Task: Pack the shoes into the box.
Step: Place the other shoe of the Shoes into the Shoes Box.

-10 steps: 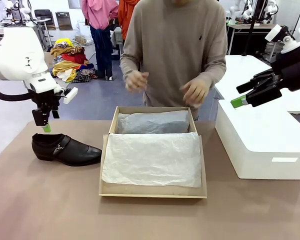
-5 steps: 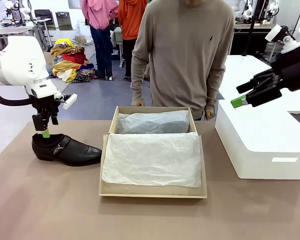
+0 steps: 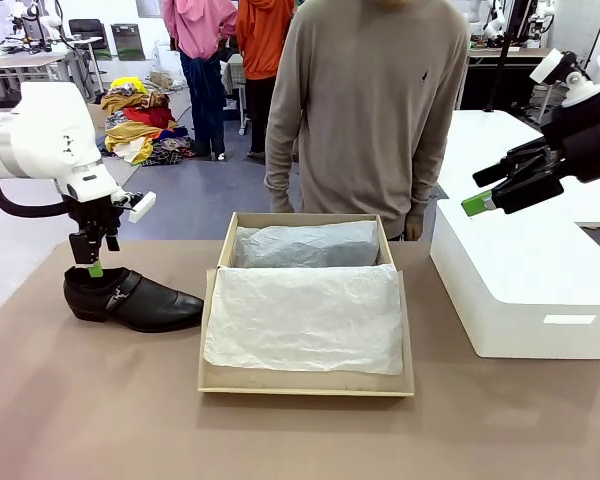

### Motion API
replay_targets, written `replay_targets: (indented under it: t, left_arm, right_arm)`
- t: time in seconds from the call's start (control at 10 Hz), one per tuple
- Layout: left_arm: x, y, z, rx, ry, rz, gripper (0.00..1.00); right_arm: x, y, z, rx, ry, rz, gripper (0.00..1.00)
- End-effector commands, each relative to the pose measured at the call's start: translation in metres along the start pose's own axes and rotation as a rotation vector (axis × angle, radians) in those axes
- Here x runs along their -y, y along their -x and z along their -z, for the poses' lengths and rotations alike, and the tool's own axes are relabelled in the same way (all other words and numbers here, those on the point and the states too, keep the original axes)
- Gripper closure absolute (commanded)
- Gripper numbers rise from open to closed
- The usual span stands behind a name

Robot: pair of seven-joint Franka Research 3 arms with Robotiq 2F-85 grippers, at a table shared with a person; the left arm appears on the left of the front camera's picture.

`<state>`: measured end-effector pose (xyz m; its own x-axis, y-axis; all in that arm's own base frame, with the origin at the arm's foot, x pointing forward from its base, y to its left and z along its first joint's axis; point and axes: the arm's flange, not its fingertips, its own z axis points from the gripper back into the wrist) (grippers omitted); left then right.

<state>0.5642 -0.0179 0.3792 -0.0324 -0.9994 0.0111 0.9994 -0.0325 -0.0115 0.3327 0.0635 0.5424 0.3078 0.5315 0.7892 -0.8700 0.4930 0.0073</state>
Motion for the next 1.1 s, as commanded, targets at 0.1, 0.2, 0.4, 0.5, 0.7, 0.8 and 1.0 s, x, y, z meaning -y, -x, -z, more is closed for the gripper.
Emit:
replay_targets:
  t: [0.1, 0.2, 0.4, 0.5, 0.7, 0.8, 1.0]
  left_arm:
    - [-0.012, 0.007, 0.007, -0.014, -0.004, 0.043, 0.00]
    - [-0.013, 0.007, 0.010, -0.014, 0.005, 0.051, 0.00]
    - [-0.013, 0.008, 0.017, -0.008, 0.026, 0.052, 0.00]
    - [-0.013, 0.008, 0.021, 0.001, 0.035, 0.051, 0.00]
    - [-0.013, 0.007, 0.029, 0.006, 0.043, 0.046, 0.00]
    - [-0.012, 0.007, 0.034, 0.004, 0.045, 0.049, 0.00]
    - [-0.012, 0.007, 0.040, 0.006, 0.060, 0.055, 0.00]
  right_arm:
    - [0.004, -0.001, 0.001, 0.024, -0.014, -0.021, 0.00]
    - [0.004, -0.001, 0.001, 0.024, -0.014, -0.021, 0.00]
    - [0.004, -0.001, 0.001, 0.024, -0.014, -0.021, 0.00]
    - [0.004, -0.001, 0.001, 0.024, -0.014, -0.021, 0.00]
    - [0.004, -0.001, 0.001, 0.024, -0.014, -0.021, 0.00]
    - [0.004, -0.001, 0.001, 0.024, -0.014, -0.021, 0.00]
    - [0.004, -0.001, 0.001, 0.024, -0.014, -0.021, 0.00]
